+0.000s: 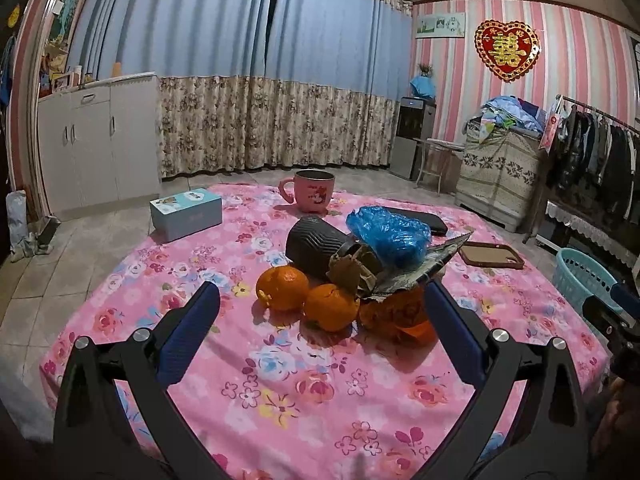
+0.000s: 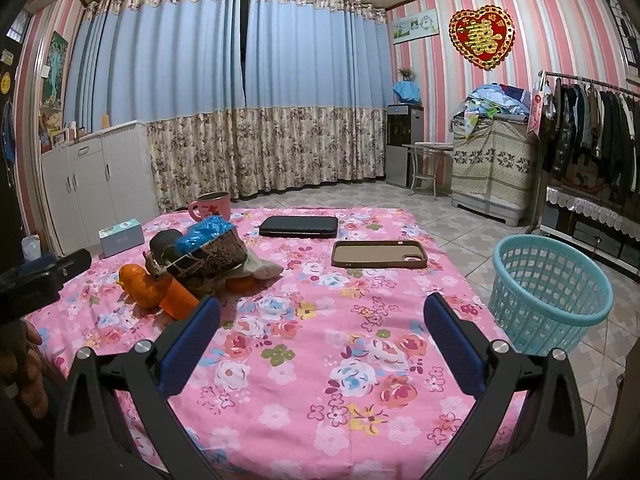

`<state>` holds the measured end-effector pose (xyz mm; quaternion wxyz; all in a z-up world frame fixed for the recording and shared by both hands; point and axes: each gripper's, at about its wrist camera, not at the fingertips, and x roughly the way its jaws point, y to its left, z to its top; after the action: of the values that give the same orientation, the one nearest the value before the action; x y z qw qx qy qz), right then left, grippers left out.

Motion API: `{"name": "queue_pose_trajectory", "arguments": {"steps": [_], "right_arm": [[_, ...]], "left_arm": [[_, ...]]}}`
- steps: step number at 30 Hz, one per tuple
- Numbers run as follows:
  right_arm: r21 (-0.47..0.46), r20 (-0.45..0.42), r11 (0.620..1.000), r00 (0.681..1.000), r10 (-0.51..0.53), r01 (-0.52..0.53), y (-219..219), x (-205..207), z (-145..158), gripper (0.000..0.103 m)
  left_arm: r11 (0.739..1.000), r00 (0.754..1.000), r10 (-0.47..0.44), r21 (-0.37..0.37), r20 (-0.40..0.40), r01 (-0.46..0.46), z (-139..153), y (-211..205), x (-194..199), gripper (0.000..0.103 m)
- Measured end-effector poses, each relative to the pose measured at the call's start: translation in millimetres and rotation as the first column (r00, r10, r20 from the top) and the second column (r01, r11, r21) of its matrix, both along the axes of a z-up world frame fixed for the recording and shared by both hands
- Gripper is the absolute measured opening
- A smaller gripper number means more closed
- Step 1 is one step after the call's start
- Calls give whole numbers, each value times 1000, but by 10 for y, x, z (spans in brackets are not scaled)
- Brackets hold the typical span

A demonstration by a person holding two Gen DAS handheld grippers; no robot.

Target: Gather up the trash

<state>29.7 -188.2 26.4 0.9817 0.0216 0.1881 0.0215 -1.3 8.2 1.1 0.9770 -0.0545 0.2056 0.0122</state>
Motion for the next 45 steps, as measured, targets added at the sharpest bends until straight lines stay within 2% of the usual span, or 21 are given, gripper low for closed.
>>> {"name": "queue_pose_trajectory", "arguments": {"steps": [7, 17, 45], "right_arm": [[10, 3, 1000, 1000, -6, 6, 6, 9, -9, 99], [11, 3, 1000, 1000, -1, 1, 29, 11, -6, 99], [3, 11, 1000, 1000, 13, -13, 82, -9, 2, 99]], "left_arm": [[1000, 1000, 11, 10, -6, -11, -22, -27, 24, 98], [998, 1000, -9, 69, 1, 9, -43, -197, 40, 98], [998, 1000, -5, 55, 1, 5, -33, -197, 41, 98]]}}
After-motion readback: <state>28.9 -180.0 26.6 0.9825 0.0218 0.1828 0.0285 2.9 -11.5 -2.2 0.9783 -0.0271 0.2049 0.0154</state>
